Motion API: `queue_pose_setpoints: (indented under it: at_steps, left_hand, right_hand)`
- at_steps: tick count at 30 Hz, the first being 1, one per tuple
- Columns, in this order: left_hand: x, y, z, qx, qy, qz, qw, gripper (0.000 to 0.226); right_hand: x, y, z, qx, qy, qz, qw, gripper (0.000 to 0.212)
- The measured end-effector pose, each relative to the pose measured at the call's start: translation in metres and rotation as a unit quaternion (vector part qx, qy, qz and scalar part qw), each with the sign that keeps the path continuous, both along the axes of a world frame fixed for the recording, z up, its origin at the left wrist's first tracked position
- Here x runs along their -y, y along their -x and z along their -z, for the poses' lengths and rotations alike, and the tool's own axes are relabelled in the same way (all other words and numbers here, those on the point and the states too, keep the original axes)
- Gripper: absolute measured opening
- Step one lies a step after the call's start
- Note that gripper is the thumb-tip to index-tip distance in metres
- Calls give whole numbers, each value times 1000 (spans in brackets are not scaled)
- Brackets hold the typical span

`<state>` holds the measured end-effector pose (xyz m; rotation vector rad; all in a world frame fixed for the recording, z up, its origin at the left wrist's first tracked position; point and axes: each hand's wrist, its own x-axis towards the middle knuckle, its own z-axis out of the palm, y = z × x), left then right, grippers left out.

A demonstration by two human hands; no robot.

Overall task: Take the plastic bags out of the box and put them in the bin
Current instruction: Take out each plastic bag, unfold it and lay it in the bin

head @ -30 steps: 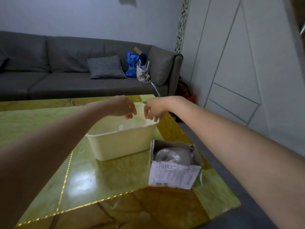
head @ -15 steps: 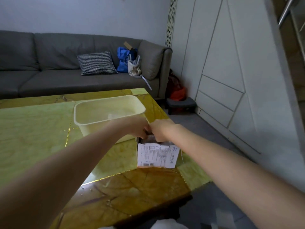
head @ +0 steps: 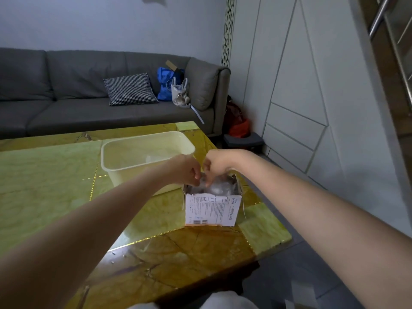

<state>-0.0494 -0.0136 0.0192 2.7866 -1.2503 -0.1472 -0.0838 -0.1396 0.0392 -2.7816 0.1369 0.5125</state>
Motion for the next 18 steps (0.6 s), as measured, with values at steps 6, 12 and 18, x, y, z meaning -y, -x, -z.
queue_pose_setpoints:
  at_steps: [6, 12, 18]
  left_hand:
    - [-4, 3, 6, -155, 72, -28, 985, 50]
    - [3, 18, 14, -111, 32, -15, 993, 36]
    - [-1, 9, 3, -179, 118, -65, 975, 35]
  right_hand:
    - [4, 7, -1, -16, -84, 26, 996, 30]
    - [7, 10, -28, 57, -431, 65, 898, 24]
    - [10, 6, -70, 166, -596, 106, 778, 24]
